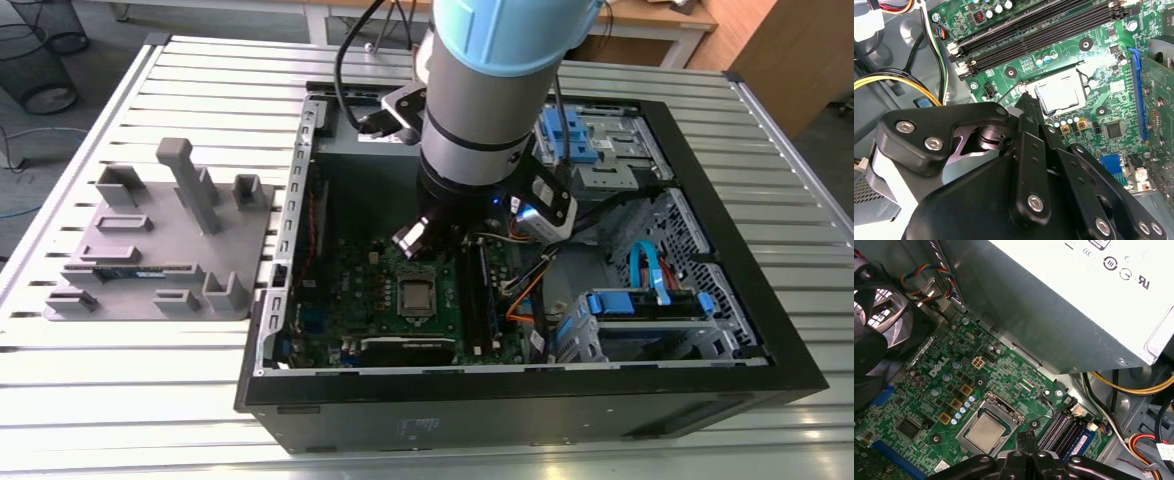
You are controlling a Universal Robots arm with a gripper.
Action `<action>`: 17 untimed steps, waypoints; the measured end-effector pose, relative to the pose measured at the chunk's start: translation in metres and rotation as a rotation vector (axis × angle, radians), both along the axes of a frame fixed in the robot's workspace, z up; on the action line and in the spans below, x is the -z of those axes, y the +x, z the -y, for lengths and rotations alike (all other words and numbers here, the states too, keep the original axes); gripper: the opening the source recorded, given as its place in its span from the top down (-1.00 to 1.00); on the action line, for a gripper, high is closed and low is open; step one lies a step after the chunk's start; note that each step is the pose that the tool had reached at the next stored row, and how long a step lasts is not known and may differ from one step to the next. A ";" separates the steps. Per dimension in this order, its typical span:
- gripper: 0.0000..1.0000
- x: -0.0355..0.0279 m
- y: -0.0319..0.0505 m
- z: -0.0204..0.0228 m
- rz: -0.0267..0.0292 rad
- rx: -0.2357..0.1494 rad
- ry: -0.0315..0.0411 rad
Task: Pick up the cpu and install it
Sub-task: 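Install the first cpu locking lever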
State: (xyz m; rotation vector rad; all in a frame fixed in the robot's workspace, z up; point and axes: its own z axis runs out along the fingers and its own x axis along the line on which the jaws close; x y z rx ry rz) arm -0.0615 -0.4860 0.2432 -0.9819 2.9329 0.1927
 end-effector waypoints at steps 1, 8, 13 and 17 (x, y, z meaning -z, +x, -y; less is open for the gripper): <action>0.79 0.0000 0.0000 0.0000 0.0000 0.000 0.0000; 0.79 0.0000 0.0000 0.0000 0.0000 0.000 0.0000; 0.79 -0.0027 0.0000 0.0000 0.0000 0.000 0.0001; 0.79 -0.0123 0.0000 0.0000 0.0000 0.000 0.0001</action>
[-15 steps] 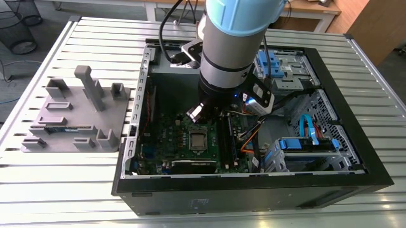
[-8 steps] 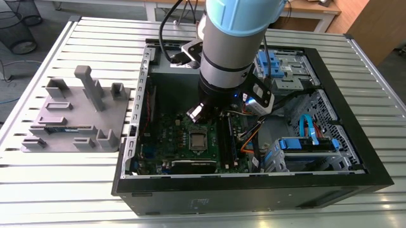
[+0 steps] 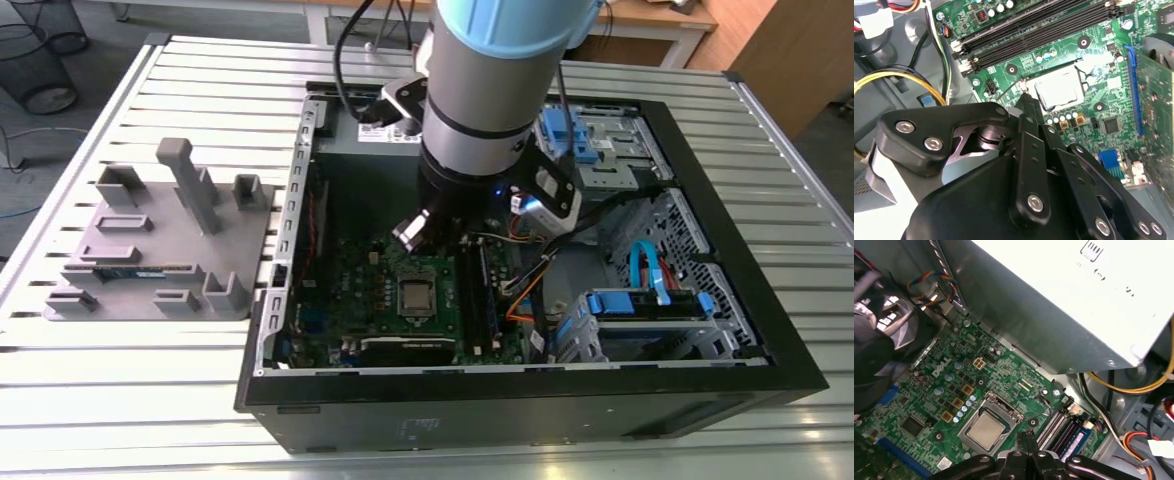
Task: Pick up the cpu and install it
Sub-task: 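Install the first cpu locking lever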
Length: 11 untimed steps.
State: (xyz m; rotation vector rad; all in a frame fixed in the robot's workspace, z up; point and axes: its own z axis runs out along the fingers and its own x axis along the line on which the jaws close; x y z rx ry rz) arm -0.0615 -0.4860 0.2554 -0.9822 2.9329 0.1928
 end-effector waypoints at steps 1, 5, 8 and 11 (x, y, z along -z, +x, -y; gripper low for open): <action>0.79 -0.0029 0.0000 0.0000 0.0000 0.000 0.0001; 0.79 -0.0141 0.0000 0.0000 0.0000 0.000 0.0000; 0.79 -0.0200 0.0000 0.0000 0.0000 0.000 -0.0001; 0.79 -0.0207 0.0000 0.0000 0.0001 0.000 0.0002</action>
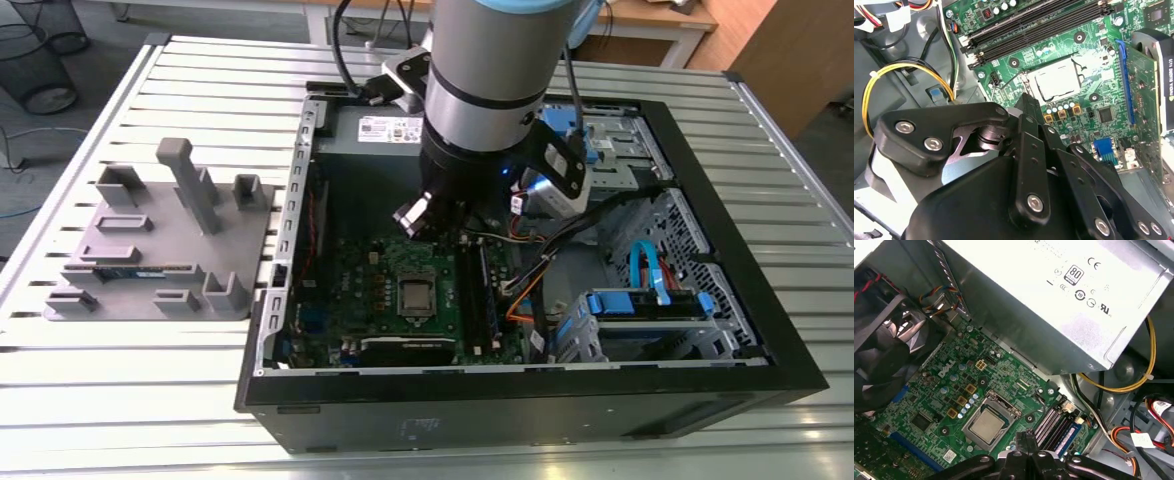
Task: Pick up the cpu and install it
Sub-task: 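Install the first cpu locking lever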
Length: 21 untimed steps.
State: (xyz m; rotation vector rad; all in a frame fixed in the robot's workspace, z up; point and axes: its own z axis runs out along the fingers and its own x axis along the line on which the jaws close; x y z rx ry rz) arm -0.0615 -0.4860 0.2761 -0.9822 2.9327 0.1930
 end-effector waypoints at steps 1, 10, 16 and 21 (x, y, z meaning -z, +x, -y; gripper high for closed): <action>0.79 0.0000 0.0000 0.0000 0.0001 0.000 0.0000; 0.79 0.0003 0.0001 -0.0093 0.0002 0.000 -0.0002; 0.79 0.0041 0.0013 -0.0194 0.0002 0.000 -0.0003; 0.79 0.0089 0.0044 -0.0277 0.0003 0.000 -0.0002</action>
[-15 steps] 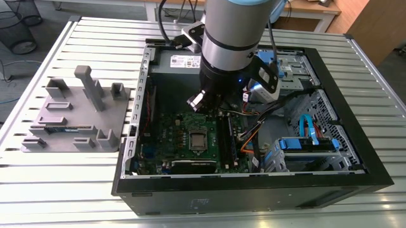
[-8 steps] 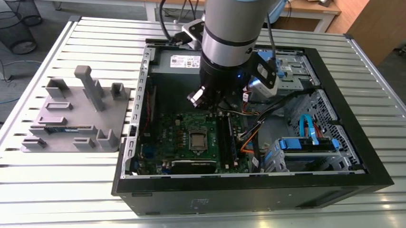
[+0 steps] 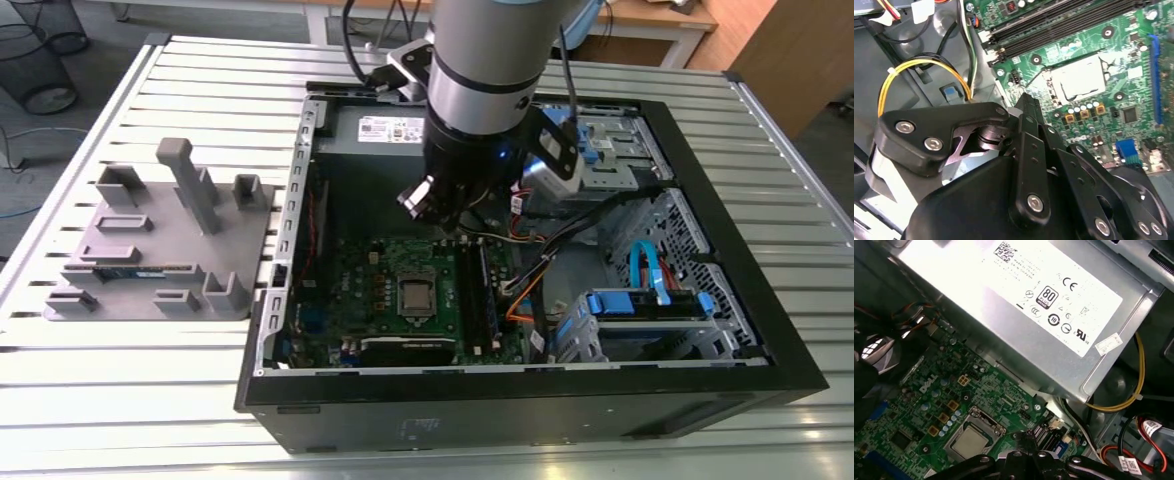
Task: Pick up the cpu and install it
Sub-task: 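Install the first cpu locking lever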
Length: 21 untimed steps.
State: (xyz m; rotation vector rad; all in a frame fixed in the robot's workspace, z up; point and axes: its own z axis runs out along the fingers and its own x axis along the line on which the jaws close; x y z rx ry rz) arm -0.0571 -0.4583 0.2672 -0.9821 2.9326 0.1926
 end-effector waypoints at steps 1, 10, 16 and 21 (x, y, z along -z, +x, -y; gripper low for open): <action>0.79 0.0011 0.0007 -0.0018 0.0000 0.000 0.0000; 0.79 0.0105 0.0020 -0.0119 -0.0001 0.000 -0.0002; 0.79 0.0166 0.0020 -0.0172 0.0000 0.000 0.0000; 0.79 0.0248 0.0020 -0.0186 -0.0001 0.000 -0.0001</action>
